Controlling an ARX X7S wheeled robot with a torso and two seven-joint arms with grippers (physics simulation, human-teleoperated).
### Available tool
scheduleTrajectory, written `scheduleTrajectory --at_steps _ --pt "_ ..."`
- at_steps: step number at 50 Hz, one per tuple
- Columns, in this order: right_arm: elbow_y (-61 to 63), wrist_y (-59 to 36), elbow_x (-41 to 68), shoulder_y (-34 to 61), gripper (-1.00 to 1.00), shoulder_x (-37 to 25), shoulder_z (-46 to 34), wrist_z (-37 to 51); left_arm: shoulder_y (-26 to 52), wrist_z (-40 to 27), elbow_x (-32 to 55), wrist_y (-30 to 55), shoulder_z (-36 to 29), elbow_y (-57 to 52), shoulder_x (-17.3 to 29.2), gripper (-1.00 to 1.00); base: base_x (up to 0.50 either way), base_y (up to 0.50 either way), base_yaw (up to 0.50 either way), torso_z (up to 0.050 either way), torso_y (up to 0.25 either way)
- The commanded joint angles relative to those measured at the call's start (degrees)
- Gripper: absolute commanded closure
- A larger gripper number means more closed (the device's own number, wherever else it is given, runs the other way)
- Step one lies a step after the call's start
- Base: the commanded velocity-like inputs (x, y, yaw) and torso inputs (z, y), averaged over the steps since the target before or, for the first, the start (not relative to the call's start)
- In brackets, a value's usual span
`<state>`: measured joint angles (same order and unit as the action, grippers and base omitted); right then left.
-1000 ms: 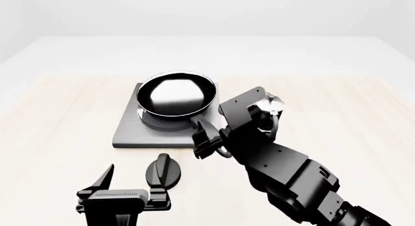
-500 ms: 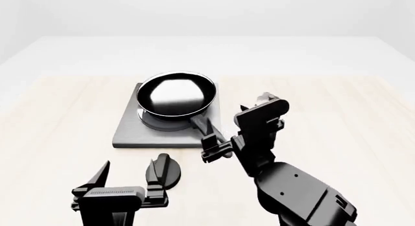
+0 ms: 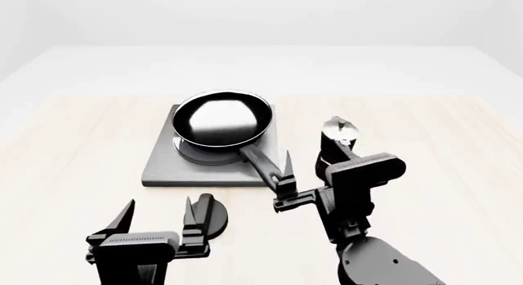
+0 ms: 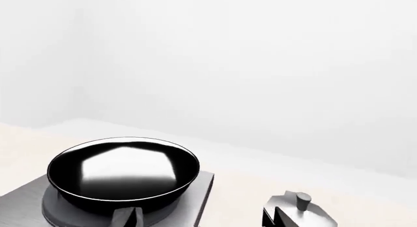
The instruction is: Put the frying pan on the stove.
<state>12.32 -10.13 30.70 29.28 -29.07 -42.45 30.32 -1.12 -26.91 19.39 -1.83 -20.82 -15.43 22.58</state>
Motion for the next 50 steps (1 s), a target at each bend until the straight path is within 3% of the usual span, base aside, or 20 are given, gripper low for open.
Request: scheduleTrajectory --at_steps 1,16,50 --pt "1.29 8.25 -6.04 -5.99 -1.00 -0.53 1.83 5.79 -0.81 -0.30 -0.20 -1.35 0.10 -0.30 -0.07 -1.00 0.00 0.00 0.00 0.000 0.000" --pt "6.03 15.69 -8.12 -11.70 -1.00 -2.59 4.82 9.69 -2.96 -1.37 0.37 -4.22 1.51 -3.51 0.23 -1.00 0.00 0.00 0.00 0.000 0.000" --pt "17.83 16.73 -13.32 -18.84 -1.00 -8.10 7.44 16.77 -7.65 -4.17 -0.95 -2.52 1.94 -15.30 4.02 -1.00 0.00 0.00 0.00 0.000 0.000"
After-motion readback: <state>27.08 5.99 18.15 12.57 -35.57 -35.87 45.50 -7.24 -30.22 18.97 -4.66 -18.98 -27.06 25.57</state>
